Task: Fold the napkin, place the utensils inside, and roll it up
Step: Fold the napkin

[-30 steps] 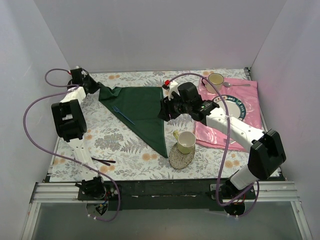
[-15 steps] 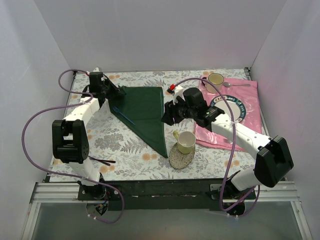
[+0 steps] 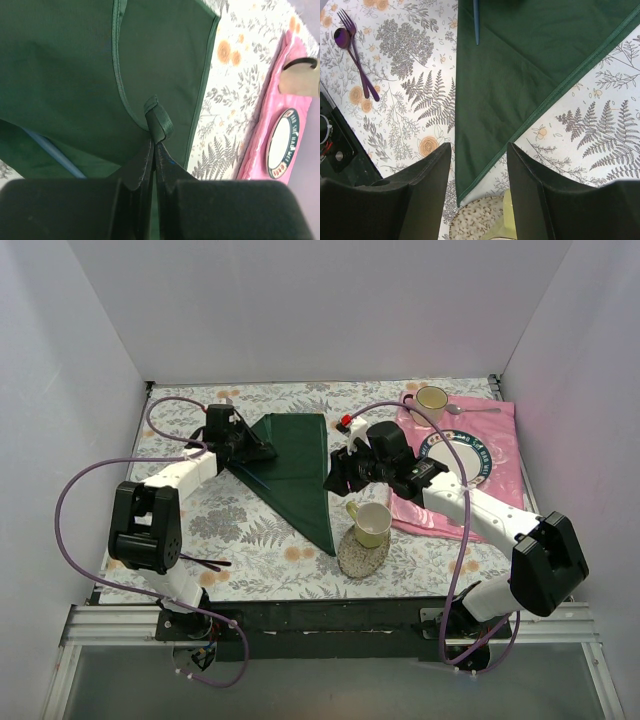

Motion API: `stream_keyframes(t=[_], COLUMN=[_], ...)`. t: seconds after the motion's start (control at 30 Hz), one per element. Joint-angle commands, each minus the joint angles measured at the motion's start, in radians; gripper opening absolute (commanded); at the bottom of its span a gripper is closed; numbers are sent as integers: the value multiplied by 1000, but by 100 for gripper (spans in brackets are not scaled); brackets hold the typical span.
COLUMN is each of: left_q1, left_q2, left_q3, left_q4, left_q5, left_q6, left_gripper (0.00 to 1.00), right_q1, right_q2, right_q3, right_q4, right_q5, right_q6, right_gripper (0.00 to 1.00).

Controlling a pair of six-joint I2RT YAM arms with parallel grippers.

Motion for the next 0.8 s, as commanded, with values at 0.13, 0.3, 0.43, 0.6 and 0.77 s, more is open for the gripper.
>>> stream_keyframes(t=[0.13,0.3,0.43,0.6,0.77], left_q1=[-63,-72,-72,-72,-74], left_q2=[-69,-73,-76,-76,-95], left_q3=[-73,-102,-124,-150,-171], left_q4=[36,41,42,46,44], left_q5=[16,12,5,16,10], left_q6=[-31,-33,-28,-26,-22], left_gripper=[0,0,0,4,6], right_q1=[-6,-5,-6,-5,-5], right_q2=[-15,-9,-8,-8,0], right_q3=[-16,-24,-28,-34,-35], right_q4=[51,55,55,58,58], right_q5=[-18,-24,-24,-24,-27], right_q6=[16,21,21,21,21], right_gripper=[57,57,57,57,57])
